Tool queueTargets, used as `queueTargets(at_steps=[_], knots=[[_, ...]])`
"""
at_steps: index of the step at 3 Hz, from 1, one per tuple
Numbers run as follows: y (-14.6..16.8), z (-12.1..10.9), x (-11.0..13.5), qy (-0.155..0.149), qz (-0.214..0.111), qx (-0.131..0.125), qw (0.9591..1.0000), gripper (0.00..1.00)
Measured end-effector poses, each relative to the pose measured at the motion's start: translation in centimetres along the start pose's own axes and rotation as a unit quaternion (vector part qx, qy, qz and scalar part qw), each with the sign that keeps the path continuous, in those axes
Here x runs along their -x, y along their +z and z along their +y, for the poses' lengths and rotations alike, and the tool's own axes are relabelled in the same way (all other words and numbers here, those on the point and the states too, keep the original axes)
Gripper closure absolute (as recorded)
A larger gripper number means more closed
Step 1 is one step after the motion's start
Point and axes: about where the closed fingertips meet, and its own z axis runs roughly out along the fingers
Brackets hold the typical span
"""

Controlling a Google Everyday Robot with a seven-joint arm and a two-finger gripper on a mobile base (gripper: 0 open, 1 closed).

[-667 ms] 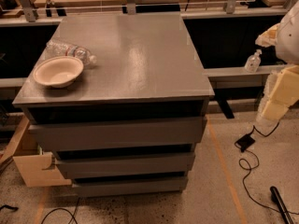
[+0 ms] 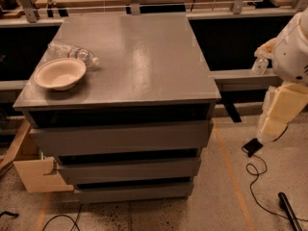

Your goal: Open top drawer

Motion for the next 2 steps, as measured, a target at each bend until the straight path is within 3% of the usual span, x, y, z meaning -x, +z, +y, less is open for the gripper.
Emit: queueTargets(at_steps=[2], knots=[[7.9,3.7,1.0,-0.024,-0.004,0.030,0.9993,0.00]])
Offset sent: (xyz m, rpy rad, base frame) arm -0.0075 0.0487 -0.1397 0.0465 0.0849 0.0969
